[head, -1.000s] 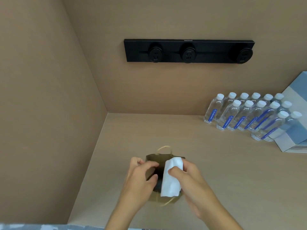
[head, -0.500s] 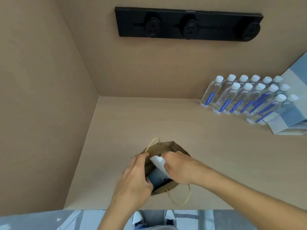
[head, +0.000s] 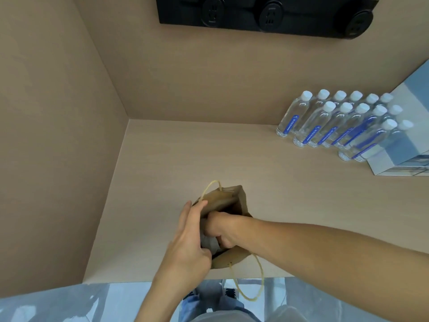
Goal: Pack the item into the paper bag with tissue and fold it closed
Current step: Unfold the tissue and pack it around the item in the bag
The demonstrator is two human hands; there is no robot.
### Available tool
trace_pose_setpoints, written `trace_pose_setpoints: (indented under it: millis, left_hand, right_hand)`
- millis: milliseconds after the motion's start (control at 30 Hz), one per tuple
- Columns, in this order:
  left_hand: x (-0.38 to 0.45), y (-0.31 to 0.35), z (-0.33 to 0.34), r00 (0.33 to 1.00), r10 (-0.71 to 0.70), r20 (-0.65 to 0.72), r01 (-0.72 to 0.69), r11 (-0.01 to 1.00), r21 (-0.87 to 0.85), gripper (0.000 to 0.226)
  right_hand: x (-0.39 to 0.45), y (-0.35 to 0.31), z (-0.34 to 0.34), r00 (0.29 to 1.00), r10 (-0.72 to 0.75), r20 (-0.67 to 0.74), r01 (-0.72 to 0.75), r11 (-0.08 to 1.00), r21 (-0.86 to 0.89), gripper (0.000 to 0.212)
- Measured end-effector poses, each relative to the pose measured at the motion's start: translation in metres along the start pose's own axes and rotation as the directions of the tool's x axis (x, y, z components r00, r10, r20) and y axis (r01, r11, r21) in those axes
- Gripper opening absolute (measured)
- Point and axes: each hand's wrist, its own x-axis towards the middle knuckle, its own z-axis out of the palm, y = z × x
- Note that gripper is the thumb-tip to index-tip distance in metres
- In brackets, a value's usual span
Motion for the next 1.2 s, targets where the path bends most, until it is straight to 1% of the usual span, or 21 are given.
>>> trace_pose_setpoints:
  millis: [33,67,100,133,167,200,233,300,400,467,567,600,667,800,967,1100,1167,1200]
  left_hand:
    - [-0.001,0.001,0.000,1.000,0.002,0.002,-0.002,1.000,-0.012,0.098]
    - [-0.001,0.003,0.000,1.000,0.004,0.000,-0.004,1.000,-0.018,0.097]
    - [-0.001,0.003,-0.001,1.000,0.006,-0.004,-0.006,1.000,-0.020,0.096]
    - [-0.002,0.003,-0.002,1.000,0.006,-0.011,-0.007,1.000,-0.019,0.095]
    - [-0.002,0.003,-0.003,1.000,0.006,-0.019,-0.006,1.000,-0.012,0.094]
    - [-0.002,0.002,-0.004,1.000,0.004,-0.025,-0.004,1.000,-0.001,0.093]
    - [-0.003,0.002,-0.005,1.000,0.002,-0.028,-0.002,1.000,0.007,0.092]
    - [-0.004,0.003,-0.006,0.999,0.001,-0.034,0.000,1.000,0.017,0.090]
    - [-0.006,0.007,-0.005,0.999,-0.002,-0.046,0.004,0.999,0.049,0.089]
    - [-0.006,0.009,-0.003,0.999,-0.009,-0.039,0.011,0.998,0.069,0.087]
    - [-0.006,0.010,-0.001,0.999,-0.020,-0.032,0.022,0.997,0.080,0.085]
    - [-0.006,0.010,-0.001,0.999,-0.021,-0.032,0.024,0.996,0.085,0.085]
    - [-0.006,0.010,-0.001,0.999,-0.022,-0.029,0.025,0.996,0.090,0.084]
    - [-0.006,0.009,-0.001,0.999,-0.025,-0.021,0.027,0.995,0.093,0.086]
    - [-0.005,0.009,-0.001,0.999,-0.031,-0.030,0.034,0.996,0.085,0.087]
    - [-0.005,0.010,0.000,0.999,-0.029,-0.033,0.032,0.996,0.083,0.086]
    - [-0.005,0.010,0.001,0.999,-0.027,-0.031,0.030,0.996,0.079,0.085]
    - [-0.004,0.010,0.001,0.999,-0.030,-0.030,0.032,0.996,0.078,0.084]
  right_hand:
    - [0.000,-0.001,0.007,0.999,0.003,-0.035,-0.006,0.996,-0.091,0.033]
    - [0.000,0.000,0.015,0.991,0.026,-0.130,-0.049,0.983,-0.176,0.035]
    - [0.003,0.001,0.021,0.980,0.021,-0.197,-0.081,0.951,-0.299,0.035]
    - [0.008,0.002,0.020,0.989,0.045,-0.138,-0.090,0.936,-0.341,0.035]
    - [0.008,0.001,0.015,0.999,0.011,-0.037,-0.025,0.909,-0.416,0.034]
    - [0.006,0.000,0.009,1.000,-0.017,0.024,0.025,0.899,-0.437,0.034]
    - [0.006,-0.001,0.004,0.998,-0.040,0.049,0.058,0.885,-0.461,0.033]
    - [0.002,-0.001,-0.004,0.998,-0.063,0.002,0.056,0.871,-0.488,0.031]
    - [0.005,0.007,-0.008,0.987,-0.106,-0.119,0.019,0.817,-0.576,0.030]
    - [0.004,0.009,-0.013,0.988,-0.078,-0.132,-0.011,0.822,-0.569,0.031]
    - [0.012,0.014,-0.015,0.994,-0.052,-0.091,0.004,0.883,-0.469,0.032]
    - [0.012,0.015,-0.014,0.996,-0.028,-0.087,-0.012,0.902,-0.433,0.032]
    - [0.013,0.019,-0.012,0.995,-0.025,-0.095,-0.013,0.926,-0.378,0.032]
    - [0.009,0.022,-0.008,0.990,-0.105,-0.090,0.068,0.939,-0.337,0.034]
    - [0.002,0.020,-0.011,0.984,-0.180,0.006,0.173,0.935,-0.310,0.037]
    - [-0.003,0.016,-0.013,0.982,-0.187,0.039,0.190,0.943,-0.274,0.040]
    - [-0.004,0.015,-0.014,0.981,-0.188,0.049,0.194,0.933,-0.303,0.040]
    - [-0.004,0.014,-0.014,0.977,-0.203,0.063,0.212,0.912,-0.352,0.039]
